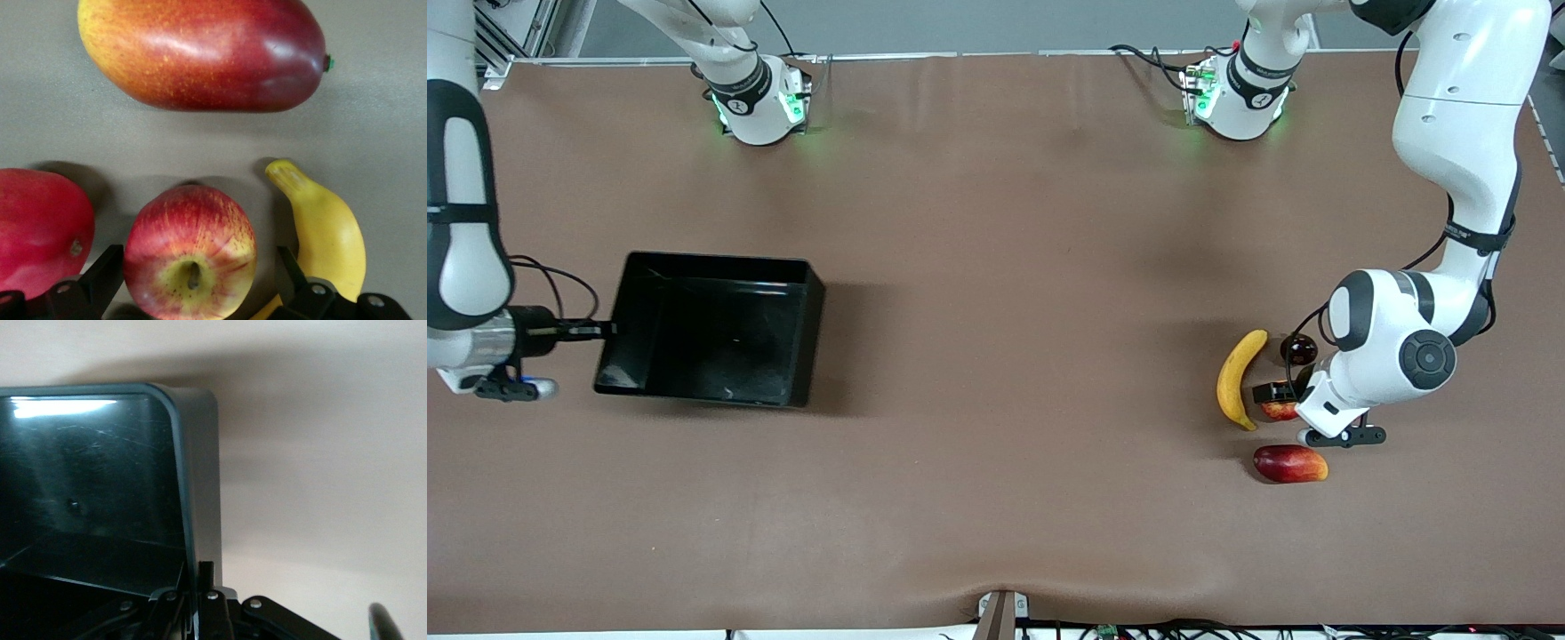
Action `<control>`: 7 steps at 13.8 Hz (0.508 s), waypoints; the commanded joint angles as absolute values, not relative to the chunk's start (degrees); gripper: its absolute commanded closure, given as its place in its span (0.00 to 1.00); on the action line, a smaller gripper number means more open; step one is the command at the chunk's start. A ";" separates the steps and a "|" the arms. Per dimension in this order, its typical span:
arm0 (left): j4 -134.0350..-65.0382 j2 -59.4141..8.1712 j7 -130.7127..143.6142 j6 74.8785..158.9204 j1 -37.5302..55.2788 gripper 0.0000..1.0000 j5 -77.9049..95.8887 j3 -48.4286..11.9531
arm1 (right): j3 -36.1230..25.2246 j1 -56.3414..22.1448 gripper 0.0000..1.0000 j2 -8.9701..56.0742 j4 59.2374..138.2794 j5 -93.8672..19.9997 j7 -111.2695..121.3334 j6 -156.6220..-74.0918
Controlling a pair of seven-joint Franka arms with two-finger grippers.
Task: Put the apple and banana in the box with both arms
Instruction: 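Grasp the apple with the left gripper while the right gripper slides the box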
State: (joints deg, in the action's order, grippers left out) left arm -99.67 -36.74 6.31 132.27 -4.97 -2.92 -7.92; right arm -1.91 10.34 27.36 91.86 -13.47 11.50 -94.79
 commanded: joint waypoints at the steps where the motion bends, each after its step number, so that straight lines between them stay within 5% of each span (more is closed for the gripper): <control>1: -98.79 -37.00 5.62 132.54 -5.01 0.58 -4.21 -7.82 | -2.20 3.46 1.00 26.98 91.67 -19.93 6.08 -93.34; 3: -99.31 -36.74 5.62 132.54 -5.27 1.00 -5.27 -7.91 | -2.20 -1.91 1.00 27.16 91.67 -23.27 -0.23 -93.87; 7: -99.32 -32.71 5.63 127.73 -5.01 1.00 -5.36 -8.00 | -2.29 -14.30 1.00 27.33 92.20 -25.84 -13.77 -98.60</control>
